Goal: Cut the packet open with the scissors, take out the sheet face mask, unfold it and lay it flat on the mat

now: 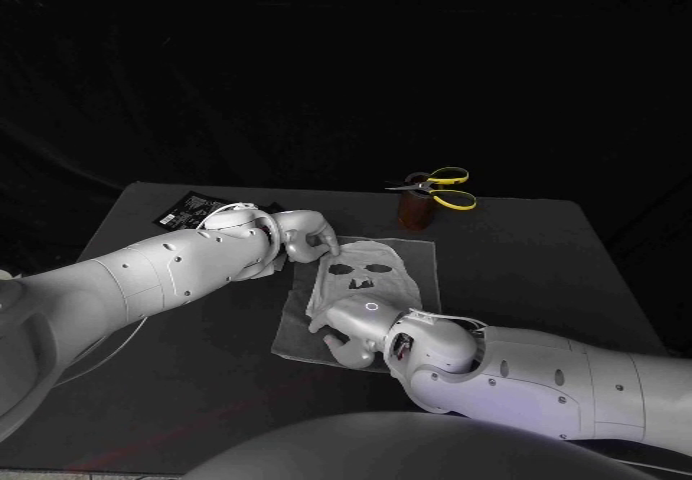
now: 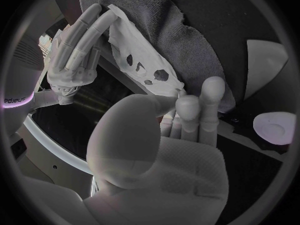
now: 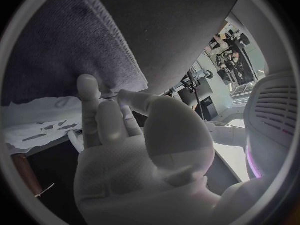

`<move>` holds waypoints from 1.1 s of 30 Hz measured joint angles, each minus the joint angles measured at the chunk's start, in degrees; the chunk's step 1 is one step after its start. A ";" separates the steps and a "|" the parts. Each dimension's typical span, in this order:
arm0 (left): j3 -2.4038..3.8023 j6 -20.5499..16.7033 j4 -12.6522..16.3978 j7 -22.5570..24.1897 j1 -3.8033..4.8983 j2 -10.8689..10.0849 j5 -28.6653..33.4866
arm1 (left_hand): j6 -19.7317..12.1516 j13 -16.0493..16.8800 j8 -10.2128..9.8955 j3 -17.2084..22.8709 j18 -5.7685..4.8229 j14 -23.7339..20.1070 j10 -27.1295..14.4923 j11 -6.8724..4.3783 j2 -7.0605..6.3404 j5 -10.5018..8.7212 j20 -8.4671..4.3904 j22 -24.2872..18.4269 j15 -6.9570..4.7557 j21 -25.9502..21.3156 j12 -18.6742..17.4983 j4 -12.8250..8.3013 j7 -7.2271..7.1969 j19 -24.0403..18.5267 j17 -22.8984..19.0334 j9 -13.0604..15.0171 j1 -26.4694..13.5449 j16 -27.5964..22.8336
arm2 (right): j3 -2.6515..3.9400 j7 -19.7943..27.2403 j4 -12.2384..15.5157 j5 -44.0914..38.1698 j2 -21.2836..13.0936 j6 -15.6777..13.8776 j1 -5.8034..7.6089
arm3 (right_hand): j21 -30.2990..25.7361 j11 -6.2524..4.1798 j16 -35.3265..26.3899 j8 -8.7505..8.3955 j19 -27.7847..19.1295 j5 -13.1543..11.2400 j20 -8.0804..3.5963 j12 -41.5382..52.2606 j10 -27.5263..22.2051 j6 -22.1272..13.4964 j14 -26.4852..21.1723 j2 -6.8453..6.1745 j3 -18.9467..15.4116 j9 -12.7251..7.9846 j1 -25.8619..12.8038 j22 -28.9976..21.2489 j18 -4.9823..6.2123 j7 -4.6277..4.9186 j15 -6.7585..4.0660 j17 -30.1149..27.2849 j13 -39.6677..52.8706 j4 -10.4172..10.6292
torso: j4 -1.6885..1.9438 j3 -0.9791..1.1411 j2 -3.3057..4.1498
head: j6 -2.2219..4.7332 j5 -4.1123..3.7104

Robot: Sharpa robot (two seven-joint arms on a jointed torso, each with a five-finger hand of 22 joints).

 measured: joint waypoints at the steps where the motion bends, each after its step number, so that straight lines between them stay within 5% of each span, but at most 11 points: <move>1: 0.00 -0.06 -0.04 0.00 0.00 0.01 -0.01 | -0.09 0.00 0.00 0.00 0.00 0.00 -0.09 0.09 0.00 0.00 0.00 -0.02 0.00 0.00 0.00 0.00 0.09 0.00 -0.04 0.00 0.00 0.00 | -0.02 0.14 0.24 0.15 -0.16 0.09 -0.07 | 0.00 0.00 0.00 0.00 0.00 0.00 0.00 0.00 0.00 0.00 0.00 0.00 0.00 0.00 0.00 0.01 -0.01 0.00 0.00 0.00 0.01 0.00 | -0.01 0.00 0.00 | 0.00 0.01; 14: -0.08 -1.29 -0.48 -0.09 -0.07 0.10 -0.37 | -0.10 -0.04 -0.23 0.00 -0.01 -0.20 -0.49 0.08 -0.22 0.00 0.00 -0.15 0.20 -0.23 0.00 0.00 0.08 0.00 -0.16 0.00 0.22 0.00 | -0.09 2.63 3.57 2.49 -2.97 -0.18 -0.47 | 0.44 0.82 0.81 0.54 0.22 0.00 0.63 0.63 7.50 1.52 -0.10 0.54 -0.05 -0.01 0.58 0.00 -0.06 0.56 0.71 0.67 0.56 -0.27 | -0.03 0.07 0.00 | 0.00 -0.09; 25: 0.00 -5.33 1.48 0.48 -0.32 -2.27 0.14 | 1.39 0.05 -0.23 -0.57 -0.39 -0.40 0.67 1.42 -0.64 0.00 0.81 -0.81 1.66 -0.49 -0.05 -0.57 1.59 0.01 -0.68 0.40 0.64 0.00 | -0.13 17.92 7.87 12.93 -11.72 -8.81 0.14 | 5.43 0.57 3.00 1.48 1.46 1.34 1.02 1.05 15.05 4.06 -0.10 0.96 1.04 -0.21 1.00 -0.03 -0.13 1.07 0.71 3.02 0.42 -1.82 | -0.08 -0.02 -0.05 | 0.00 0.04; 33: 0.40 -10.15 6.17 2.83 -0.30 -5.05 3.67 | 1.53 -0.02 -0.23 -1.04 -0.42 -0.40 0.23 1.86 -1.28 0.00 1.38 -1.14 2.05 -0.85 -0.05 -1.04 1.95 -0.16 -1.05 0.40 1.28 0.24 | -0.12 25.64 9.89 19.15 -16.77 -11.38 0.42 | 6.66 0.60 3.68 1.61 1.98 1.55 1.12 0.78 15.57 4.13 -0.10 0.96 0.23 -0.24 1.00 -0.02 -0.49 1.01 0.71 4.18 0.35 -1.33 | -0.03 0.01 -0.05 | 0.00 0.08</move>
